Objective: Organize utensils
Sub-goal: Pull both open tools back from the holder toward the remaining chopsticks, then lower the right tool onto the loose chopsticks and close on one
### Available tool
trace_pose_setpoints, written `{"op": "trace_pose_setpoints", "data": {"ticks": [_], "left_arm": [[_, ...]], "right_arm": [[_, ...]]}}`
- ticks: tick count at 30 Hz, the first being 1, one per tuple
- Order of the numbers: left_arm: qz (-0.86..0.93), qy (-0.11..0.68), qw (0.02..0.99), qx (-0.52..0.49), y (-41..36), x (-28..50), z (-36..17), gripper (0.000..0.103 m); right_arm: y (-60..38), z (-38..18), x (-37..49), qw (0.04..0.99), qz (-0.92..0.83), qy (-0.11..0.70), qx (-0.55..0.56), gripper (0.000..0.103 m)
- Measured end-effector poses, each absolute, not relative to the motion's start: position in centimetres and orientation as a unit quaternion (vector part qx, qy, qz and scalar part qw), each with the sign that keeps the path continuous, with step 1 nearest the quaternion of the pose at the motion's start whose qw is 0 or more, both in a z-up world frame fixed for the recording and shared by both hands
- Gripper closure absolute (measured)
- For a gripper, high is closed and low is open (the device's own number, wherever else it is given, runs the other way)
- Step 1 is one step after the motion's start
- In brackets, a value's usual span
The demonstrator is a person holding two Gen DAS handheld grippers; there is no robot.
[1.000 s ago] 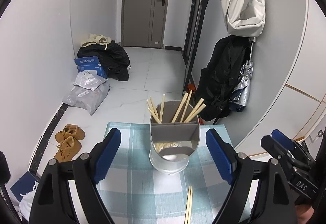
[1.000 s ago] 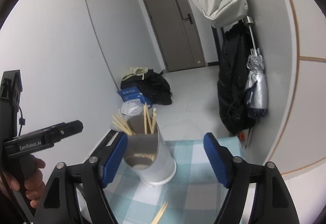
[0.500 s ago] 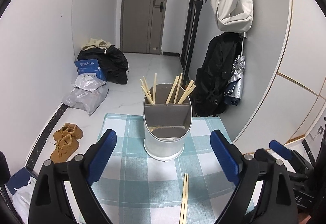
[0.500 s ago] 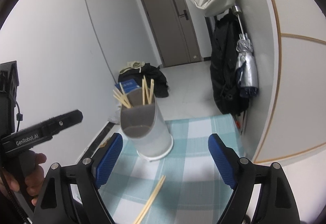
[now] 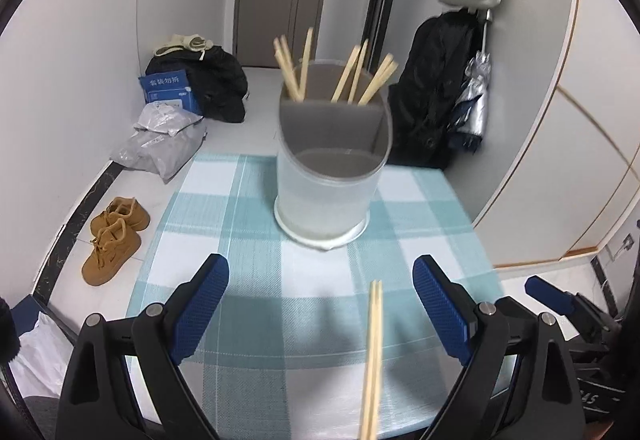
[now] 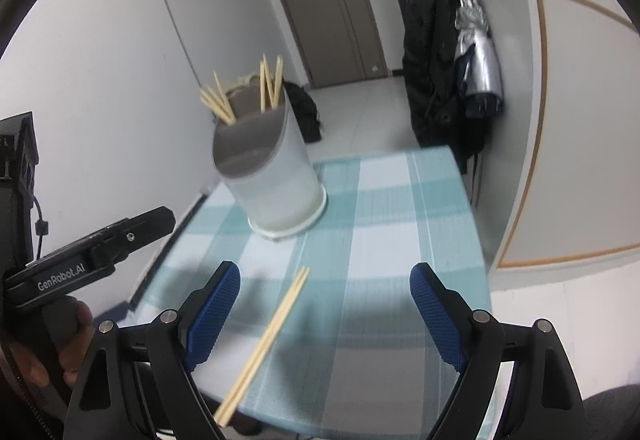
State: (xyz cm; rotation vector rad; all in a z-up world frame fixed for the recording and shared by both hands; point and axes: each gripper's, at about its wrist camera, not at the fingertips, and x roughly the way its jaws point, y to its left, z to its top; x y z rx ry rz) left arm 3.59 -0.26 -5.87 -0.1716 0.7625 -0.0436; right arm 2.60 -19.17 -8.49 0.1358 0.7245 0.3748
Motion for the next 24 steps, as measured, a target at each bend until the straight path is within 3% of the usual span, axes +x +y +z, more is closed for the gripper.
{"op": "trace_pose_setpoints", "data": {"ticks": [15,22,24], "left_arm": [[0.005,0.399,0.911,-0.105,2.8,5.3,-8.4,0.013],[0.006,0.389,0.913,-0.122,4.4,5.9,-7.7,0.013],[0.003,0.389,0.911,-0.134,5.0,6.0,-7.6,0.013]], "right_arm": [[-16.1,-13.8,5.5,0.866,0.187,0.463,0.019,0.021],[-13.7,-14.9,7.8,0.854,0.172,0.491,-0.003,0.031],[-12.8,-15.2,8.1,0.851,0.17,0.496,-0.02,0.038]]}}
